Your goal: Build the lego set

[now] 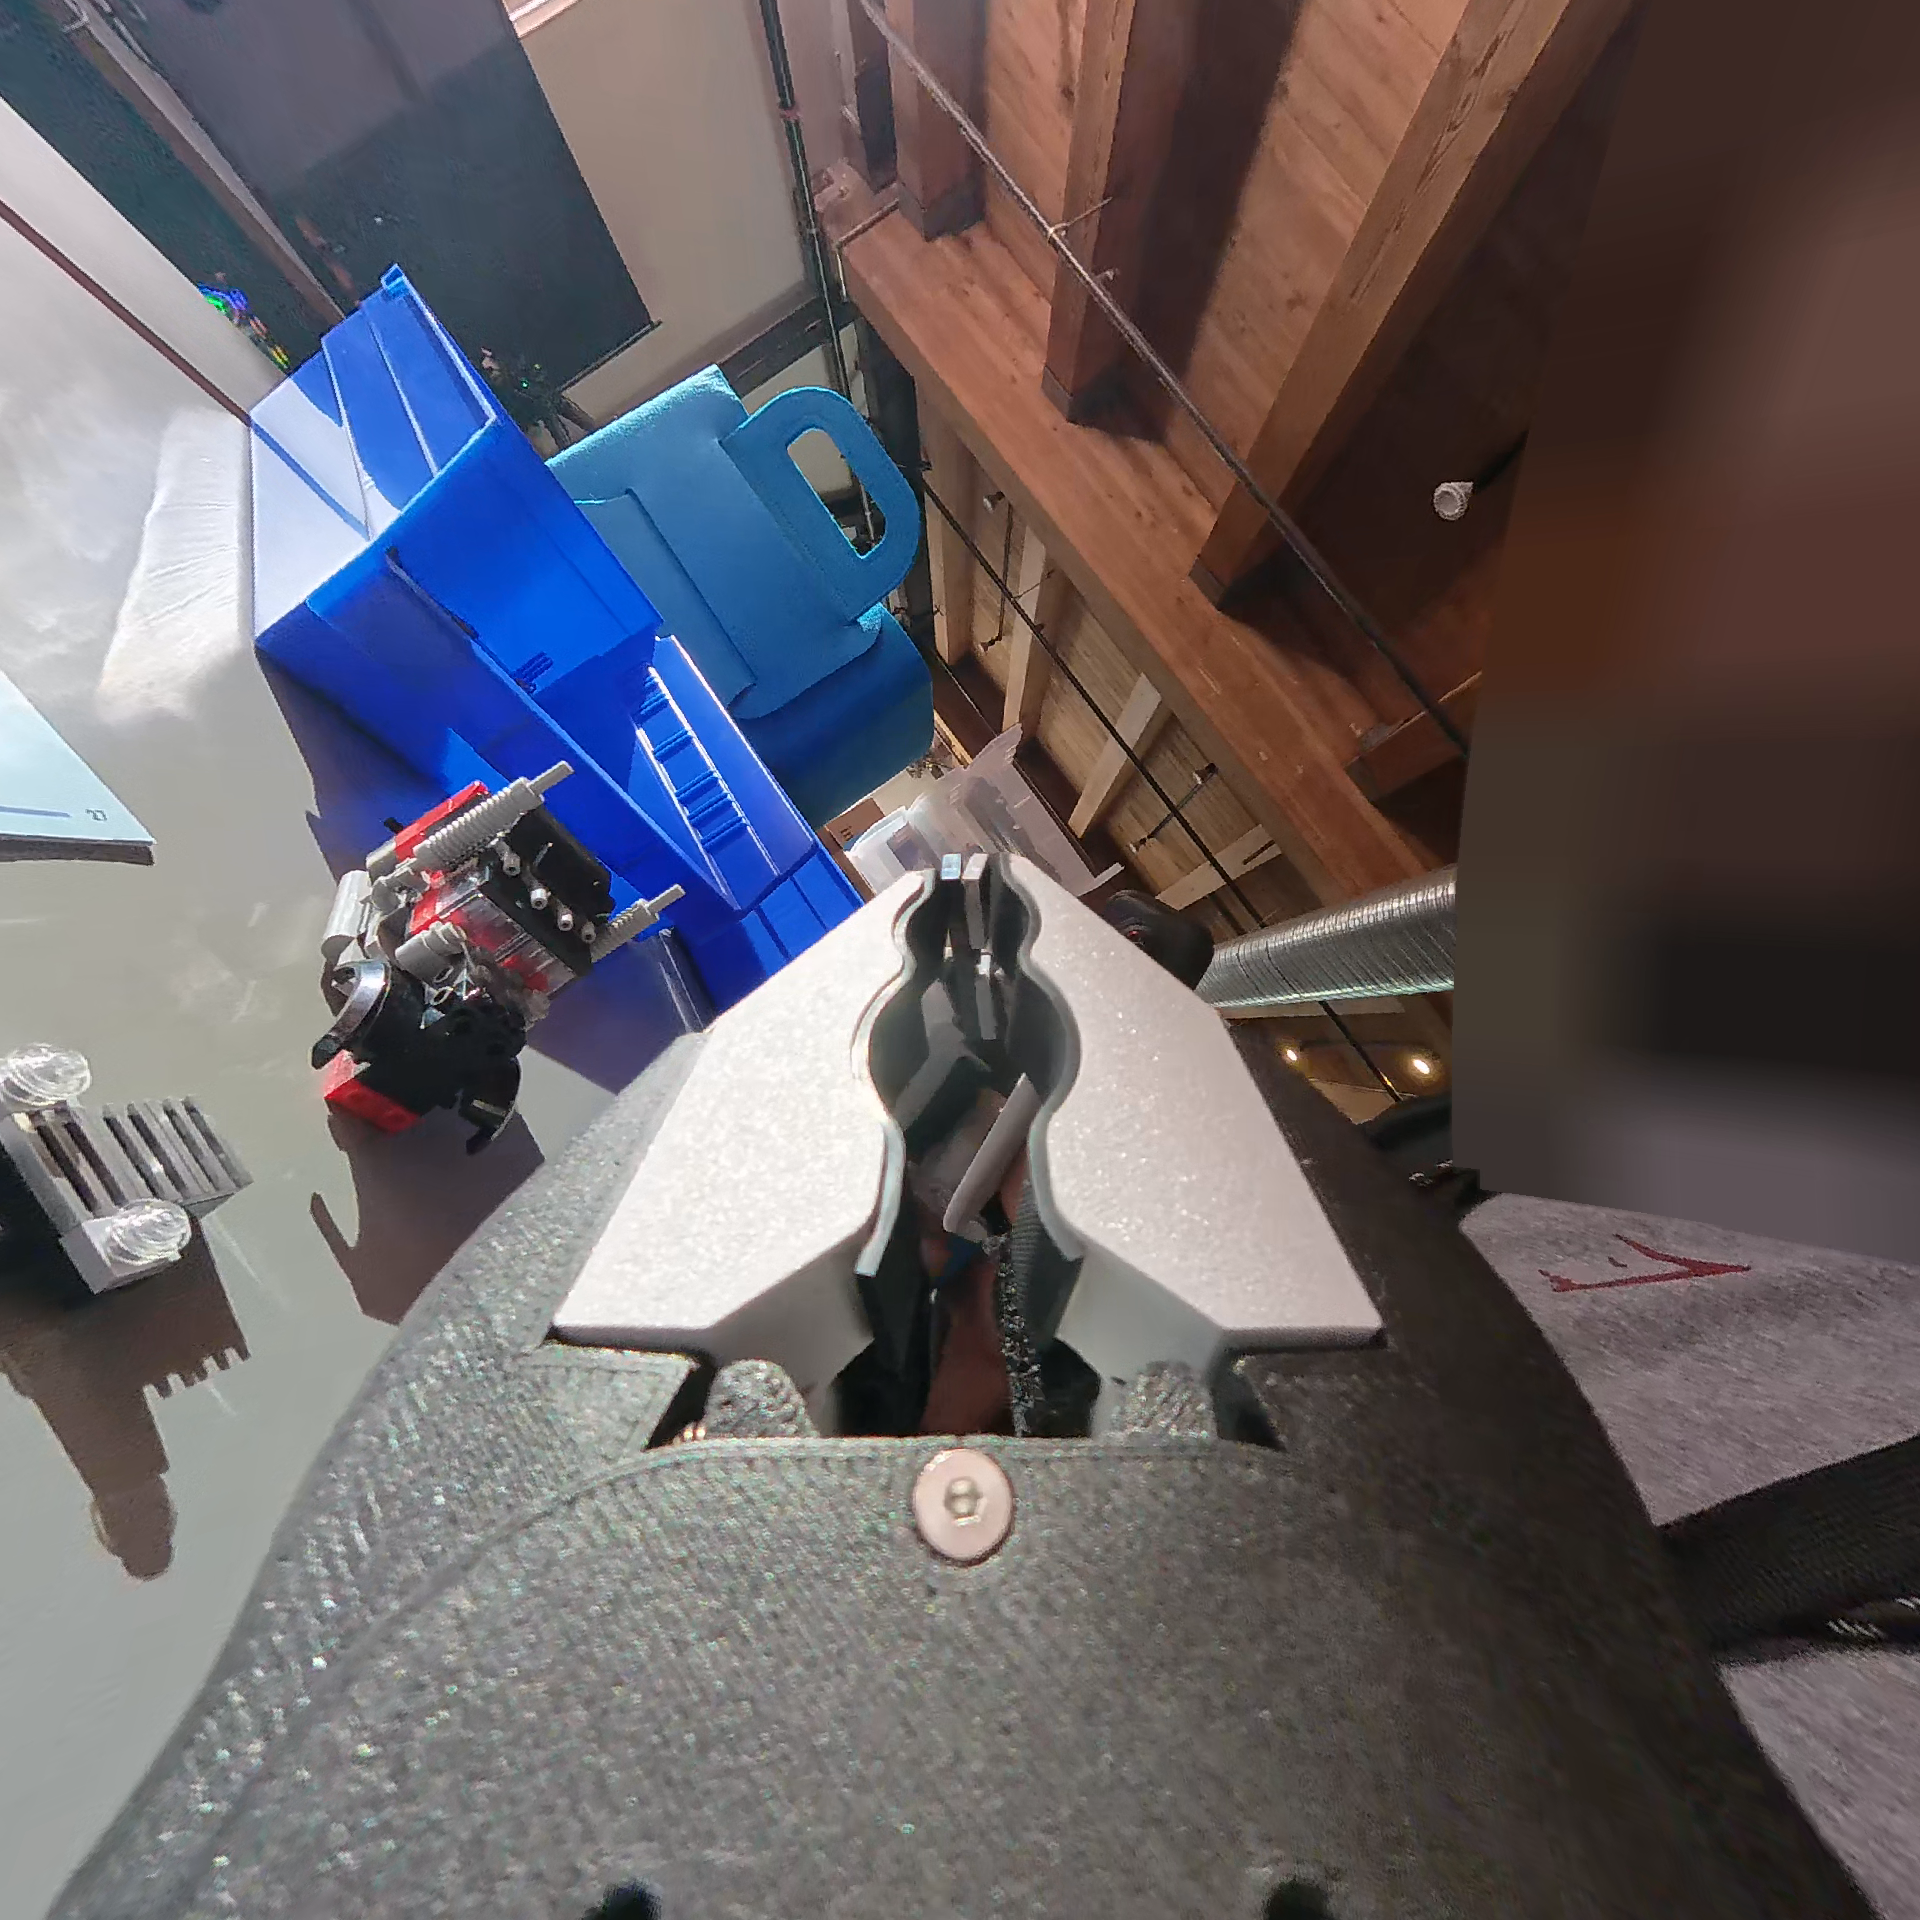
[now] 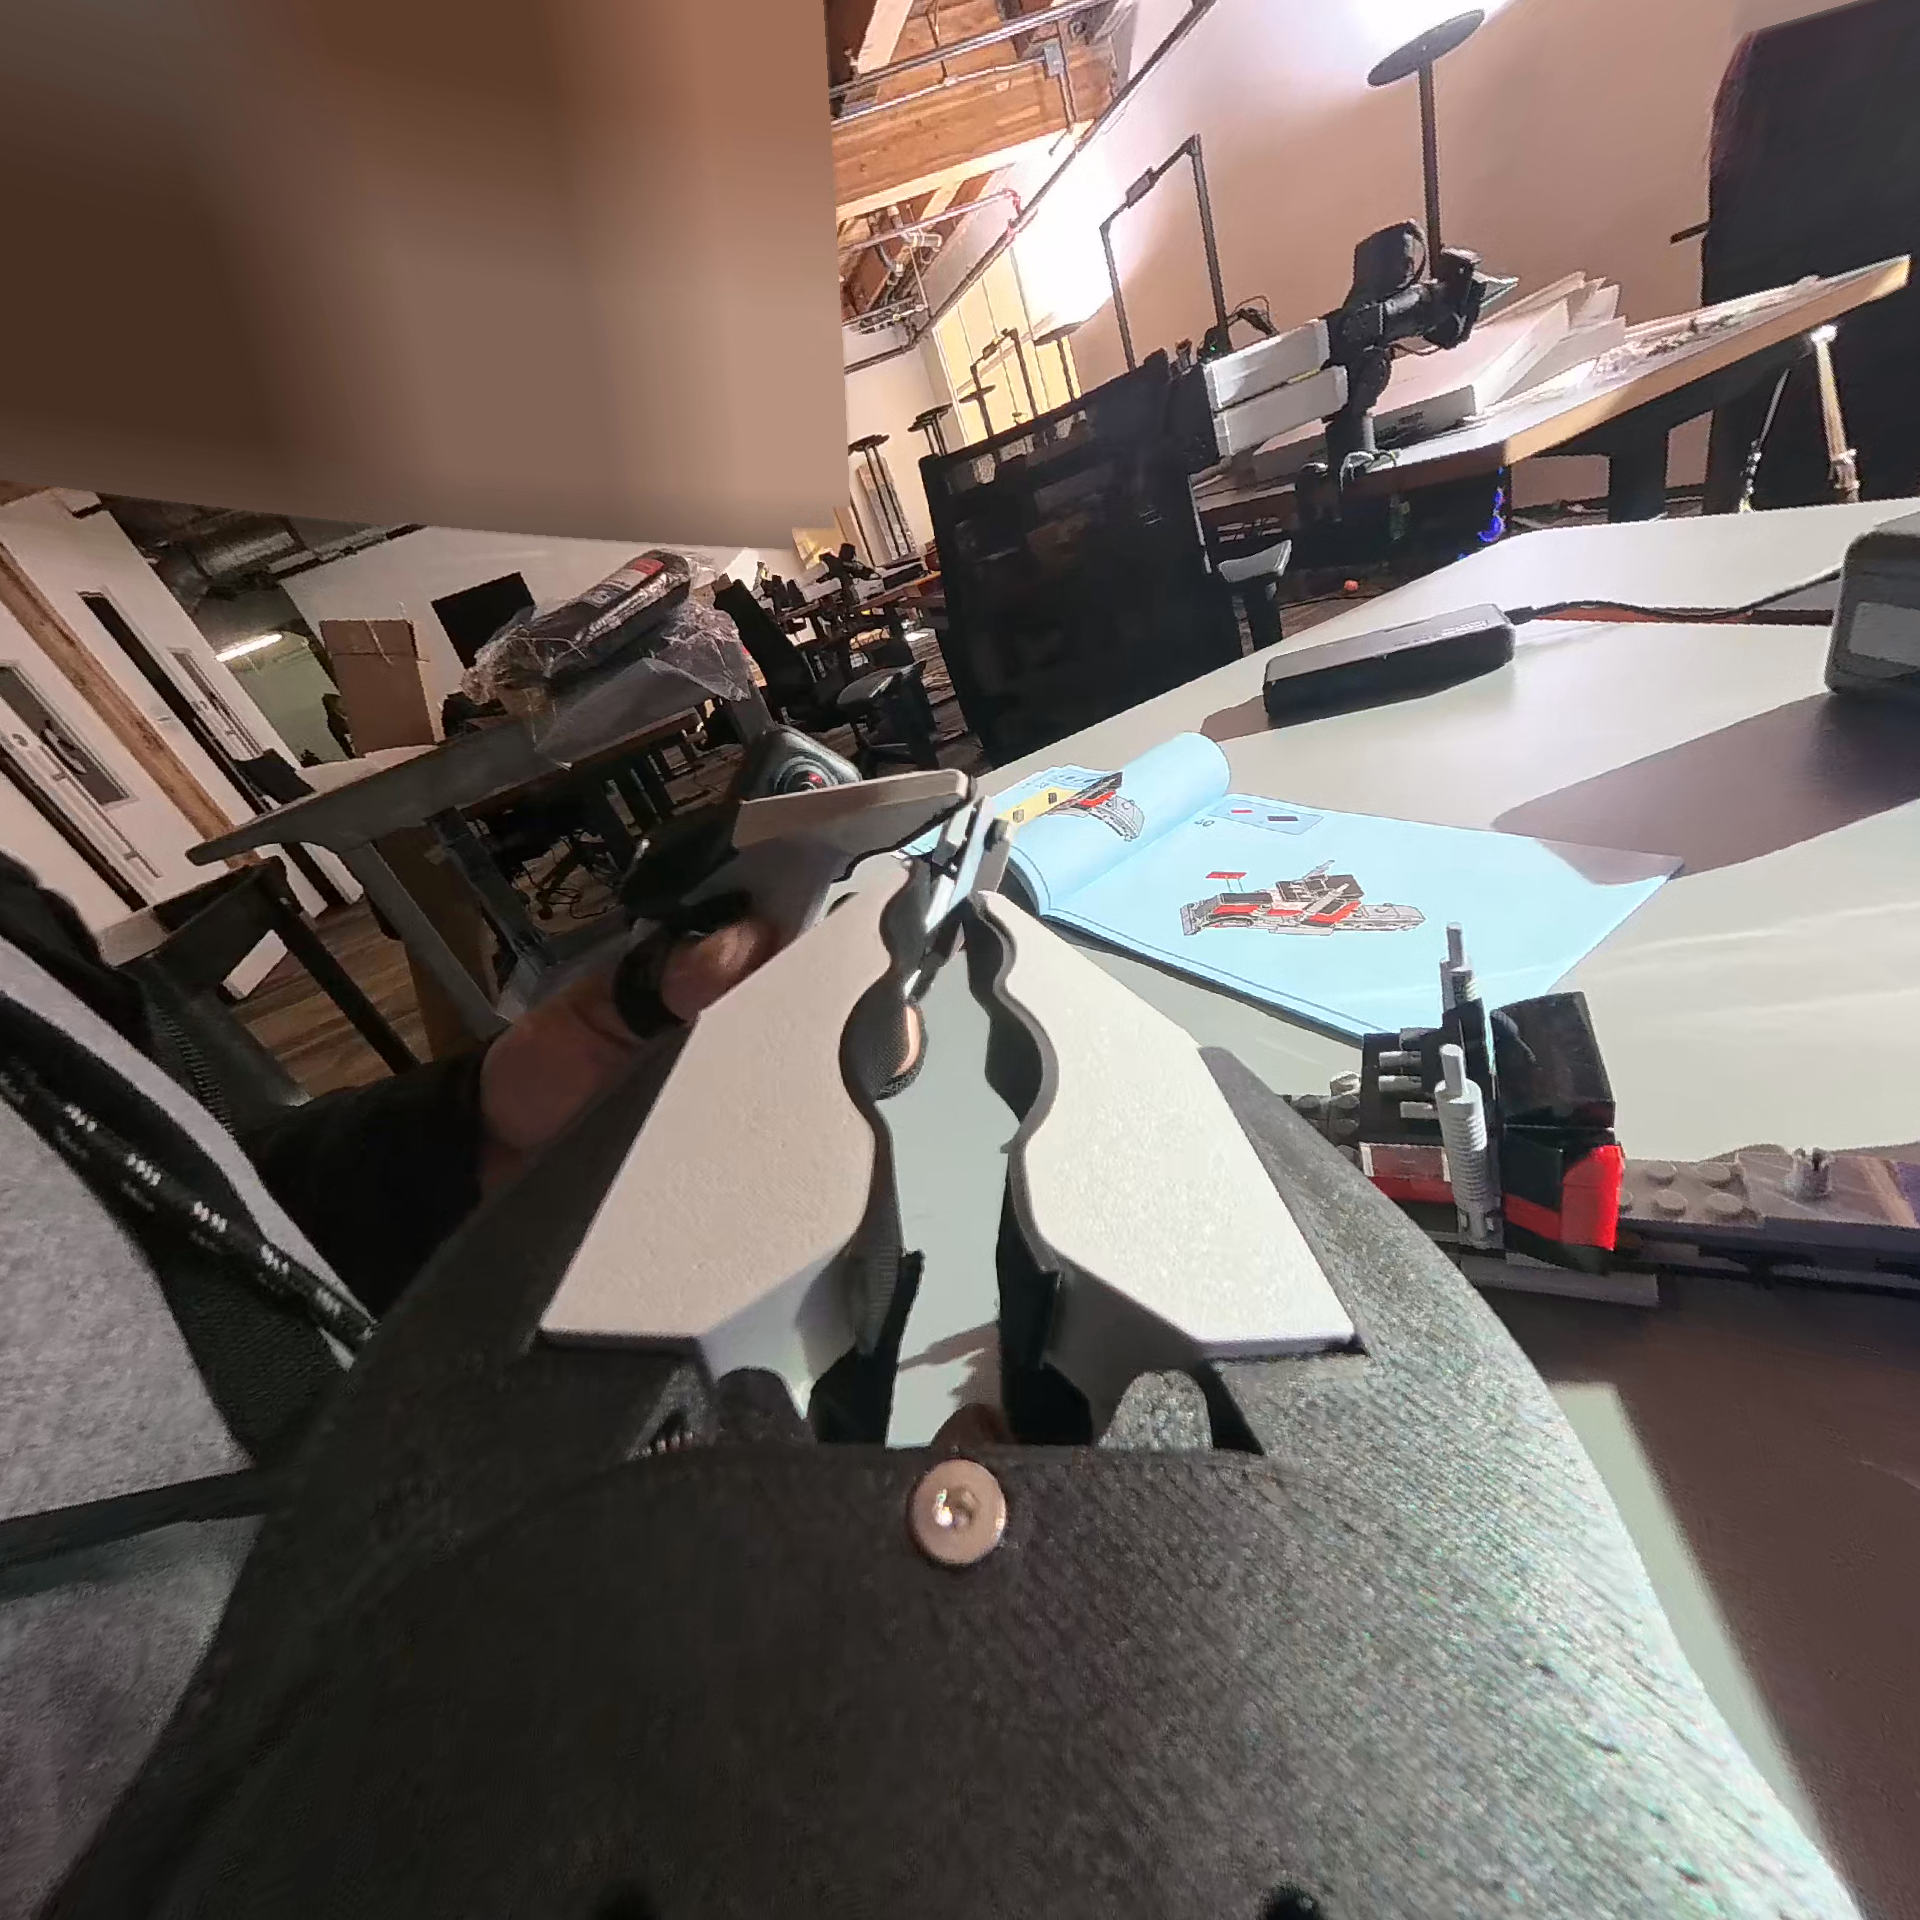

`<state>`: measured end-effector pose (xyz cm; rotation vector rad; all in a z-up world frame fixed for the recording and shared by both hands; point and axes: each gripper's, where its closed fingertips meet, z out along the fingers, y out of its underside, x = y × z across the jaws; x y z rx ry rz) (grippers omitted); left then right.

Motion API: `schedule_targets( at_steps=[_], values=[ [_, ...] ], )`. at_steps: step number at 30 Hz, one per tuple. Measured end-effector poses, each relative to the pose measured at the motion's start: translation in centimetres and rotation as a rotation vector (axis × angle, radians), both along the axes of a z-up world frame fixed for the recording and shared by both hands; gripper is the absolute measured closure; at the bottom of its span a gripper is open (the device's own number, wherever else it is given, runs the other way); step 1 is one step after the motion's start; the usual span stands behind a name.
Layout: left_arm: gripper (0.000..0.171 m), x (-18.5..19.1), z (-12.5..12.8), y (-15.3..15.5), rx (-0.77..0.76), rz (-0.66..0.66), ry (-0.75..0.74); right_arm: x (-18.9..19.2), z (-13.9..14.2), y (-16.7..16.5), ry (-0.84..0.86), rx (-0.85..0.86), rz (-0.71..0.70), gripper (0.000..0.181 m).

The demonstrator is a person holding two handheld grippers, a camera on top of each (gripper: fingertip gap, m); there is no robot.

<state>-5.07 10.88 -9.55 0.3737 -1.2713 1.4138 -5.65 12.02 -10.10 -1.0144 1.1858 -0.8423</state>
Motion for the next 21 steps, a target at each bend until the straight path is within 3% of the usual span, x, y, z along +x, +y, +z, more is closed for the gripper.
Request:
schedule_targets(
  at_steps=[3, 5, 6, 17, 21],
  values=[
    [0.161, 0.3, -0.1, -0.3, 0.012, 0.015, 0.055, 0.2, -0.4, -0.7, 0.012, 0.119, 0.004, 0.174],
    [0.141, 0.4, -0.3, -0.4, 0.021, 0.022, 0.093, 0.2, -0.4, -1.4, -0.003, 0.233, 0.009, 0.175],
    [0.141, 0.3, -0.1, -0.3, 0.005, 0.014, 0.115, 0.3, -0.4, -1.7, -0.007, 0.276, 0.009, 0.175],
    [0.163, -0.1, 0.3, -0.3, -0.036, 0.044, 0.113, 0.5, 0.3, -1.1, -0.072, 0.458, 0.051, 0.174],
    [0.164, -0.1, 0.7, 0.0, -0.07, 0.055, 0.094, 0.5, 0.6, -0.7, -0.088, 0.474, 0.084, 0.174]
  ],
)
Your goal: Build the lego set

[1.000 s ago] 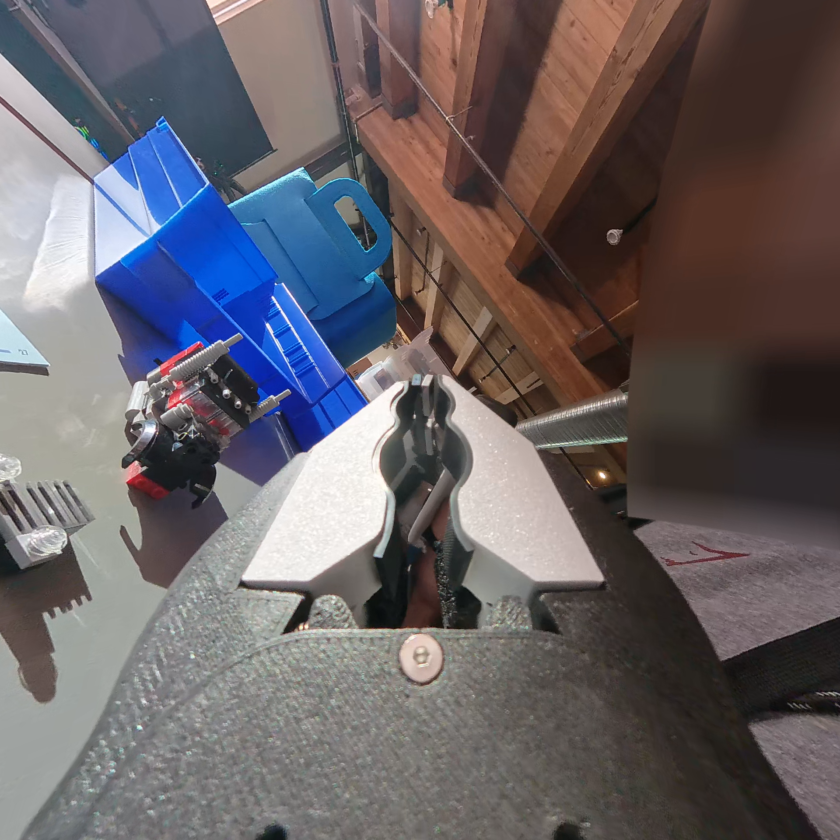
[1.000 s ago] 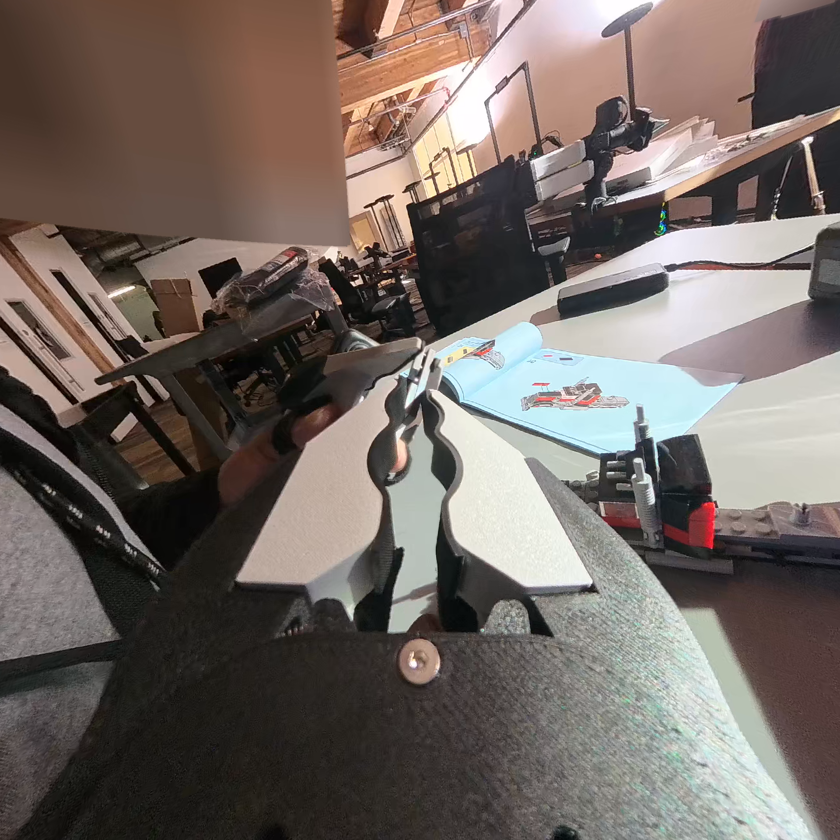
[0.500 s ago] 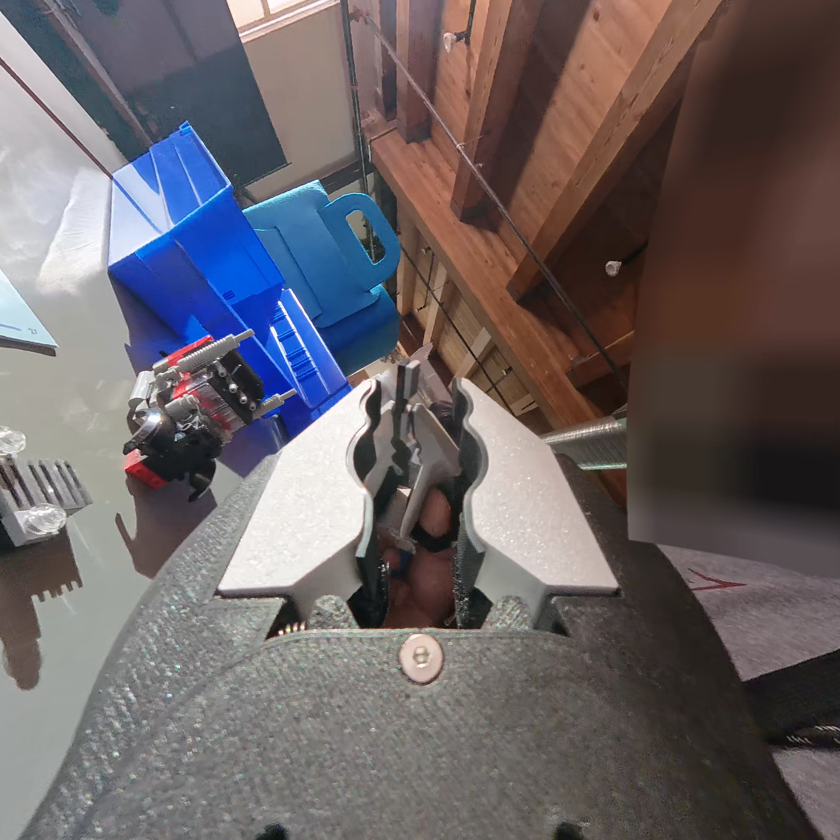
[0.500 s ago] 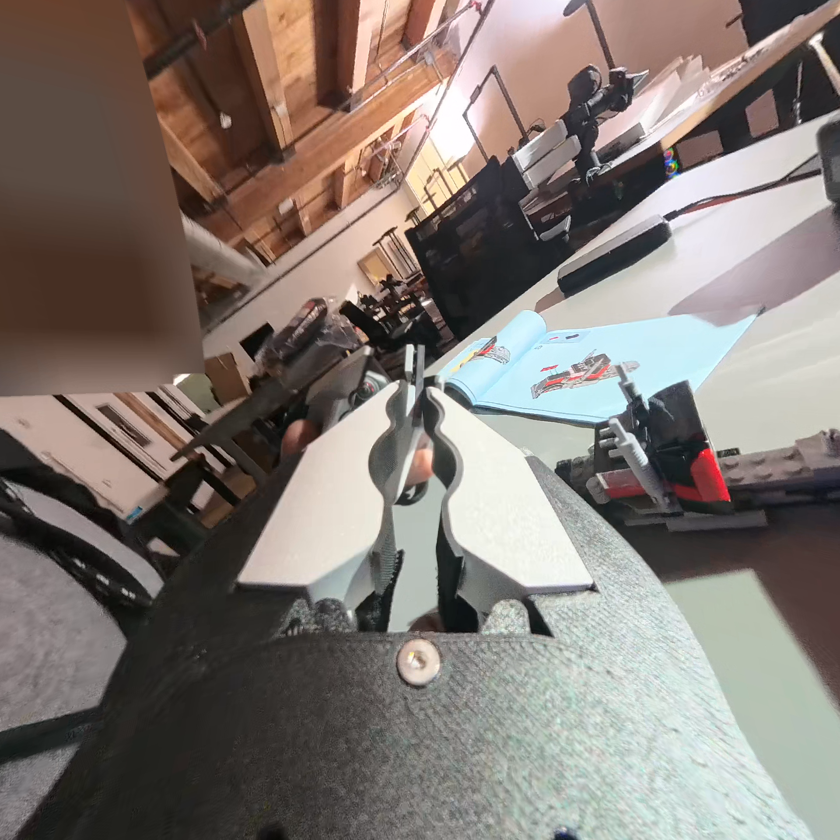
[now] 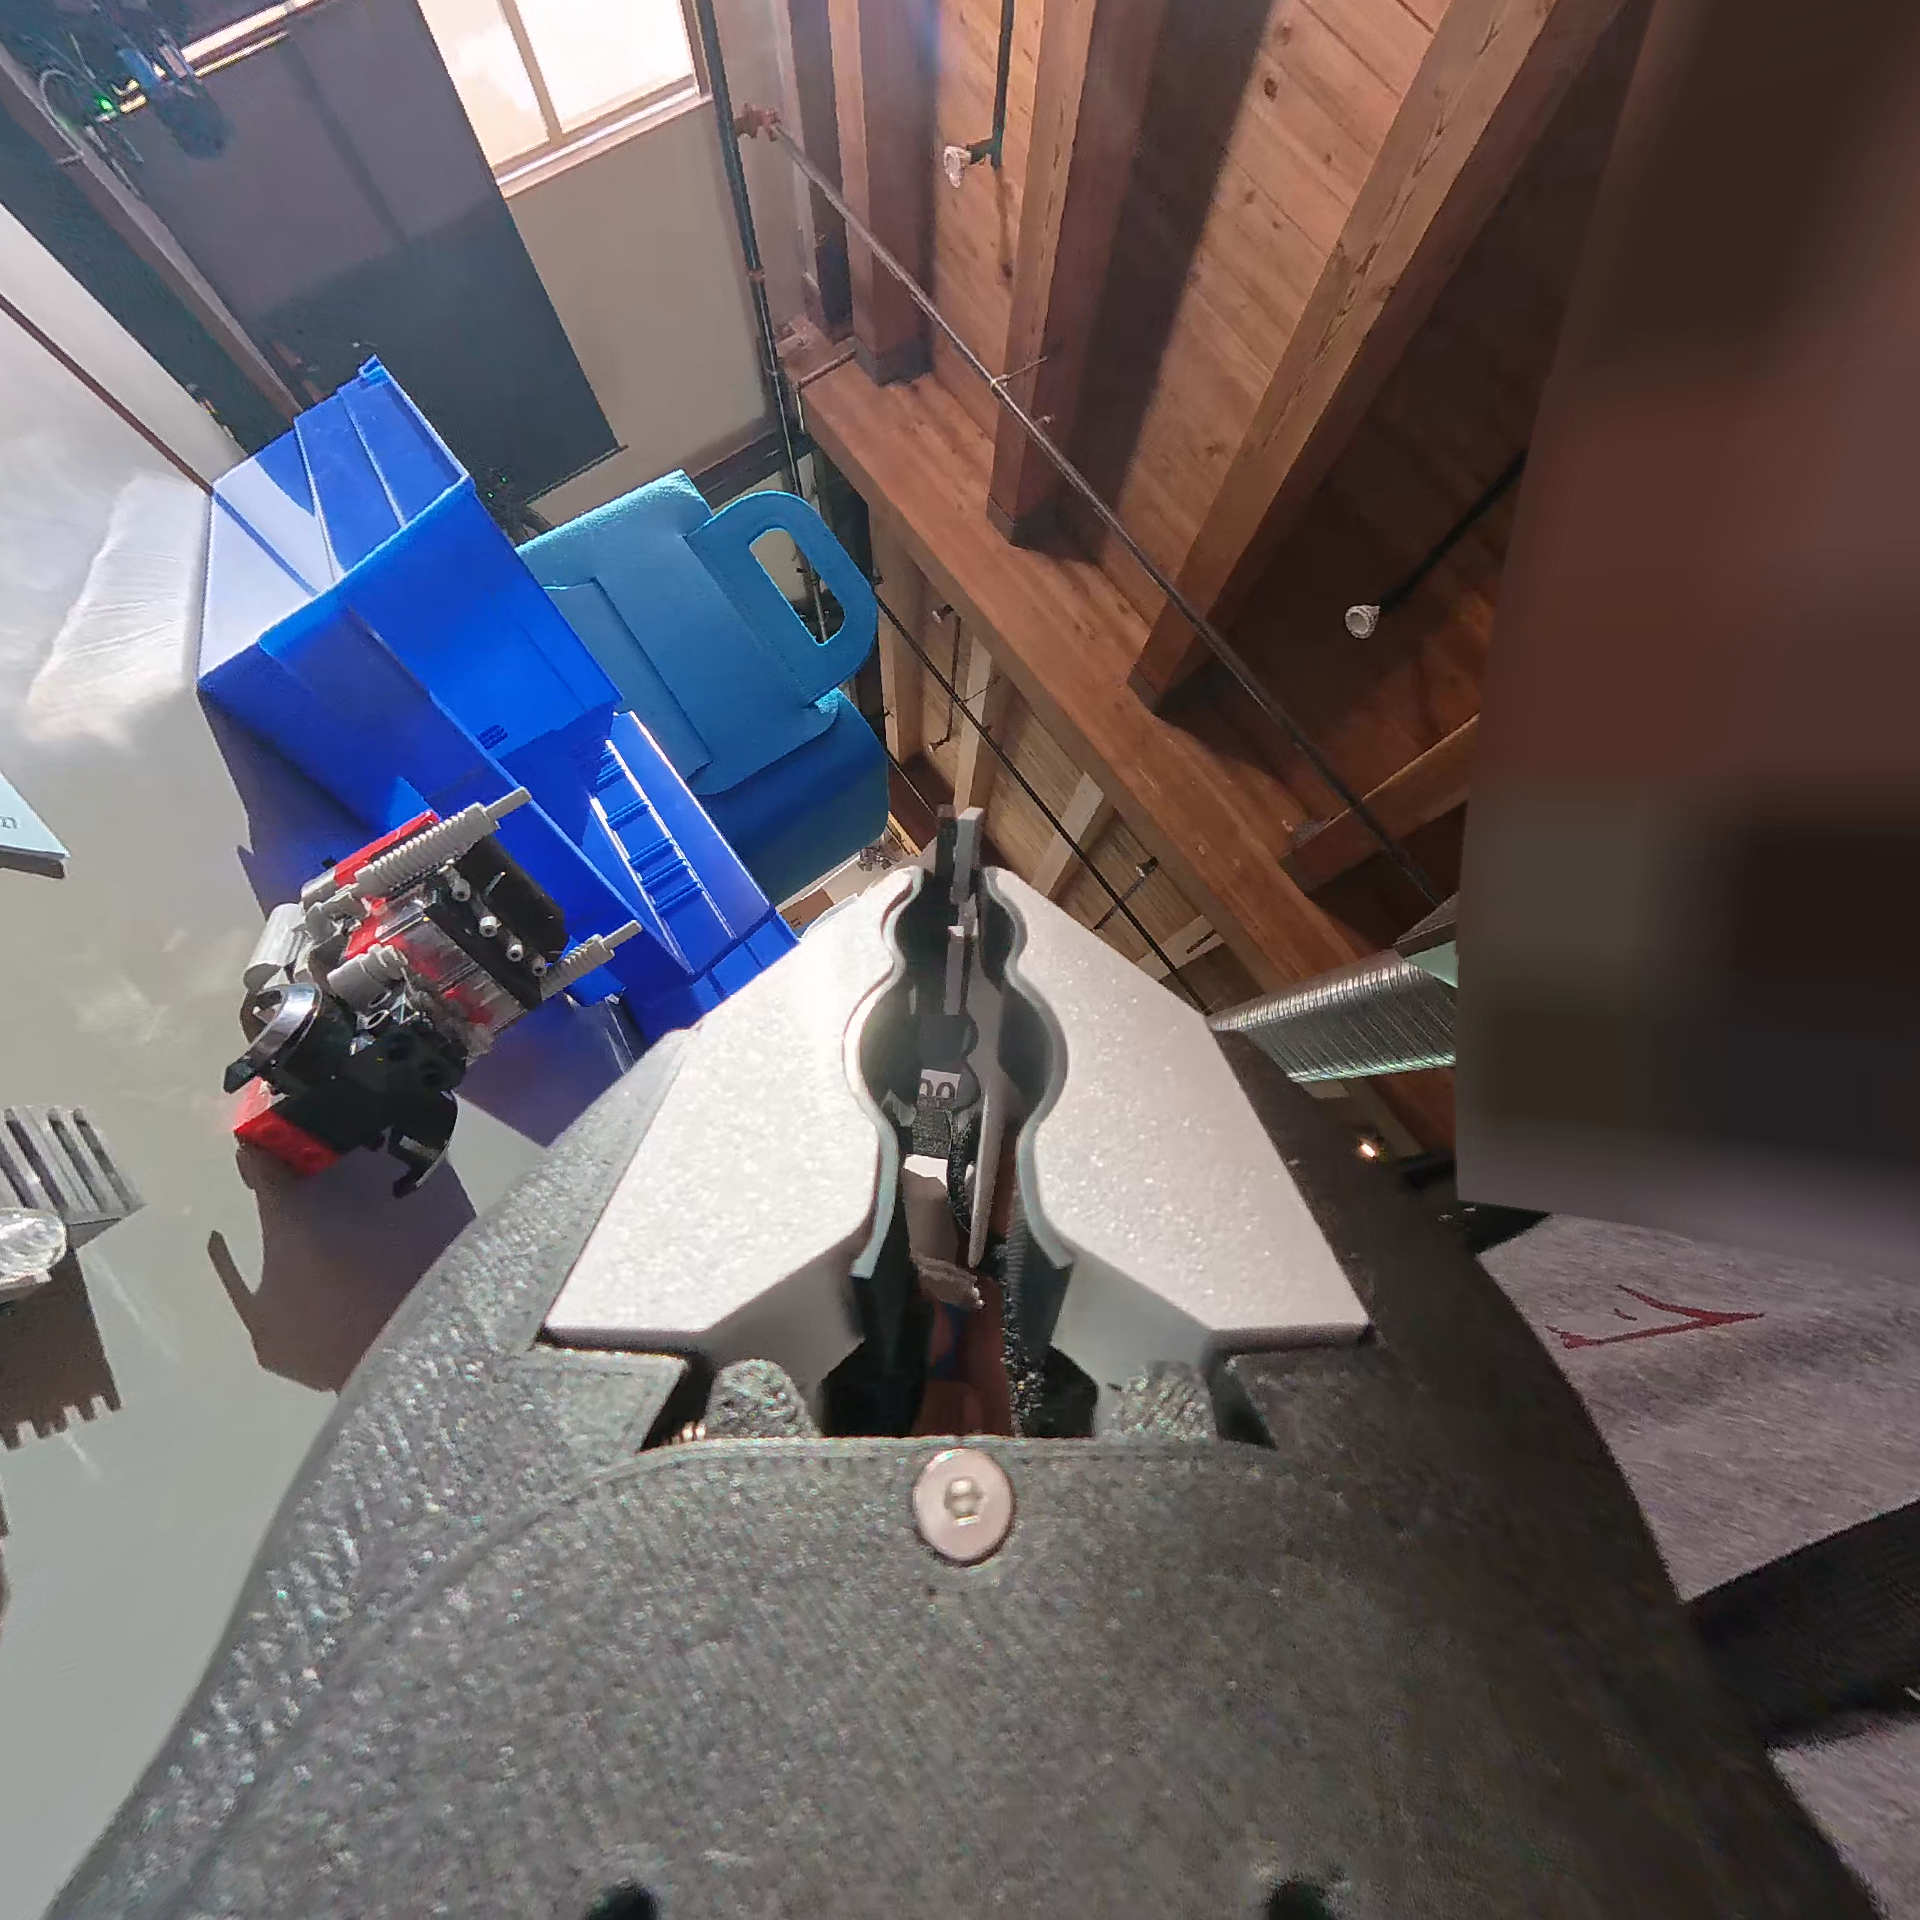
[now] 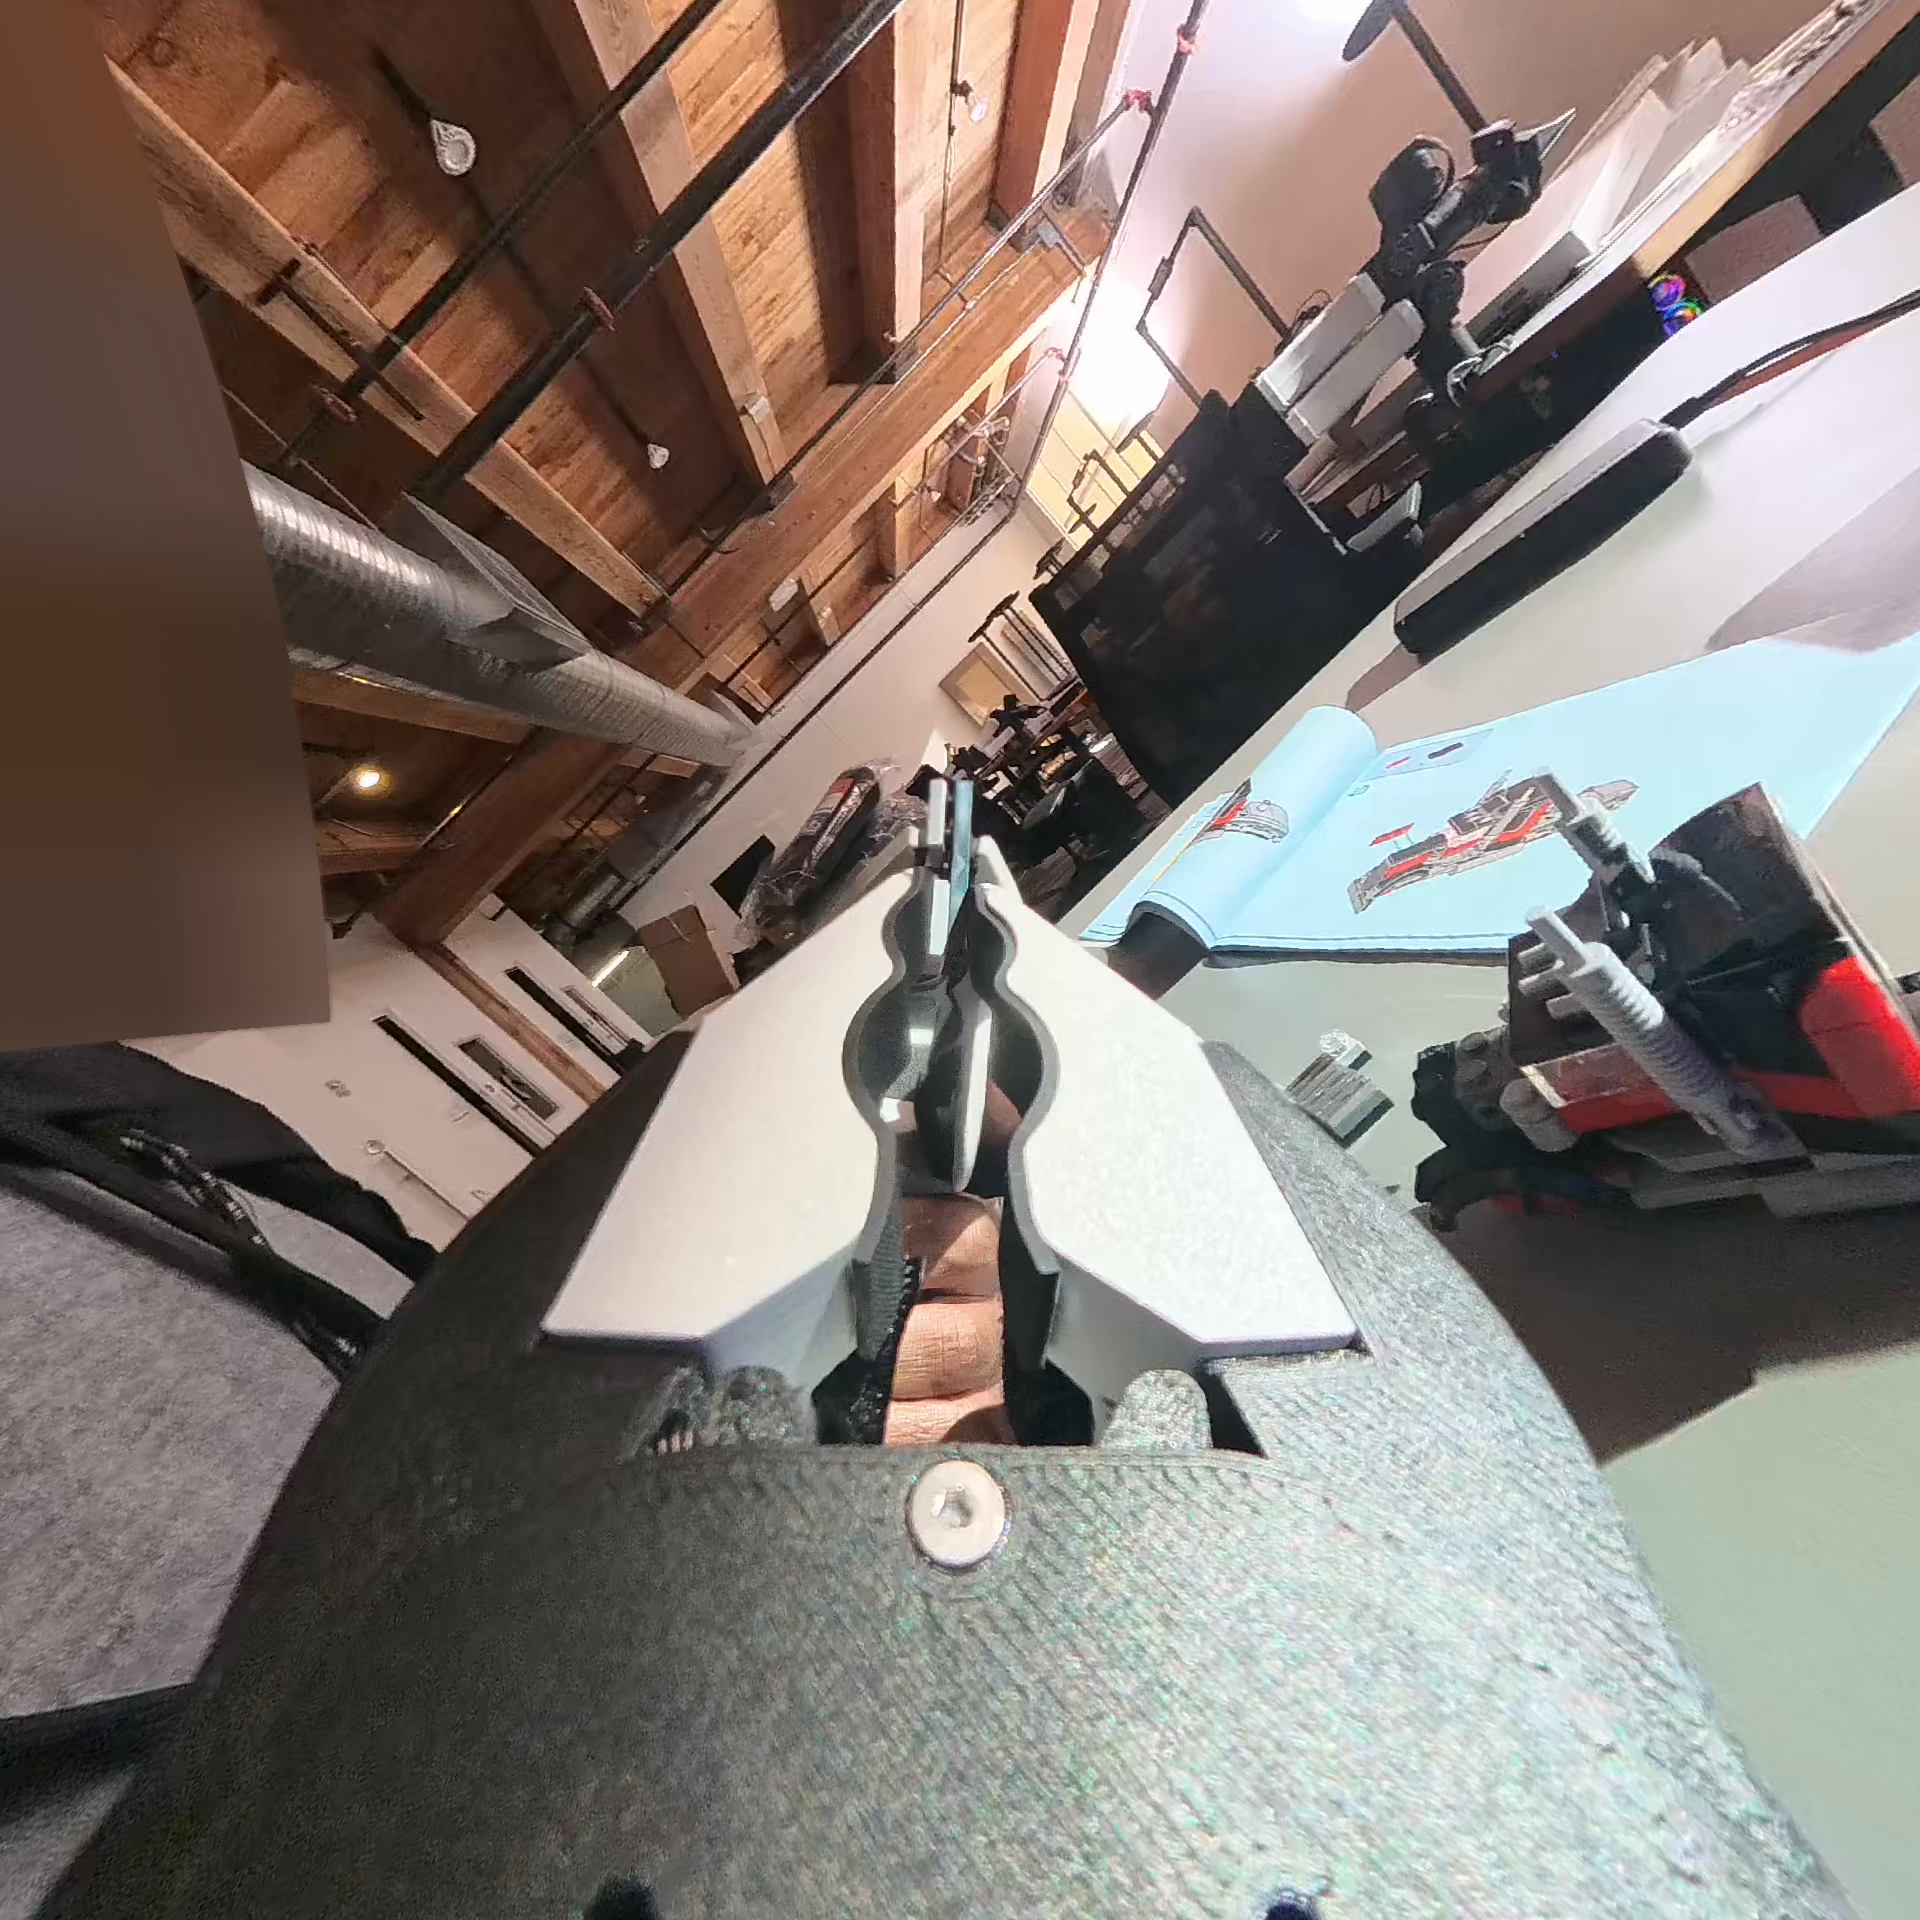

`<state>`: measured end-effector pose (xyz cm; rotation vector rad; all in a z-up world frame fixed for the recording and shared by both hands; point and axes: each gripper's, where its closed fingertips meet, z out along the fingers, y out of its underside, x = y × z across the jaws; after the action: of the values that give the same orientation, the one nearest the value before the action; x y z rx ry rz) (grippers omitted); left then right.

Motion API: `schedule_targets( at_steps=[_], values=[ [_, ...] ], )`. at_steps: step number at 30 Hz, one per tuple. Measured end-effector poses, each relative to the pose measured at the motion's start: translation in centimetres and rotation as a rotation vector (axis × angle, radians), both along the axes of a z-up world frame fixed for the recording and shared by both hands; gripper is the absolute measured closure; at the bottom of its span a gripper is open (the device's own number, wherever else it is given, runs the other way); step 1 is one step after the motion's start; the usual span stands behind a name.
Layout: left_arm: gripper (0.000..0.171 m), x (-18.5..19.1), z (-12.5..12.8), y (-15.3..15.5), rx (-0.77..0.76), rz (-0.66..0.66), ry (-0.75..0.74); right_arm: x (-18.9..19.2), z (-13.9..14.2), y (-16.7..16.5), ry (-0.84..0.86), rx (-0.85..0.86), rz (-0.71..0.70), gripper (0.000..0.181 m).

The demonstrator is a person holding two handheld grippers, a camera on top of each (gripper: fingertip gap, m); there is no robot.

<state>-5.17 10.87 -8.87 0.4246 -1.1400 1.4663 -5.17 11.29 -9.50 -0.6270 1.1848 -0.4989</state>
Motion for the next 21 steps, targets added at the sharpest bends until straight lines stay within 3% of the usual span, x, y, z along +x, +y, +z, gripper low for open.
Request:
schedule_targets(
  at_steps=[5, 10, 15, 21],
  values=[
    [0.165, 0.0, 0.5, 0.3, -0.035, 0.011, -0.05, 0.0, 0.6, 0.6, -0.016, -0.025, 0.05, 0.173],
    [0.165, 0.8, 1.0, 0.5, -0.069, 0.033, -0.122, -0.5, 1.3, 0.5, -0.031, -0.031, 0.127, 0.156],
    [0.165, -0.3, 1.1, 0.8, -0.075, -0.012, -0.301, -0.2, 2.2, -0.9, 0.032, -0.124, 0.157, 0.153],
    [0.165, -1.5, 1.0, 0.9, -0.08, -0.085, -0.391, 0.0, 2.6, 0.7, 0.041, -0.182, 0.308, 0.154]
  ],
)
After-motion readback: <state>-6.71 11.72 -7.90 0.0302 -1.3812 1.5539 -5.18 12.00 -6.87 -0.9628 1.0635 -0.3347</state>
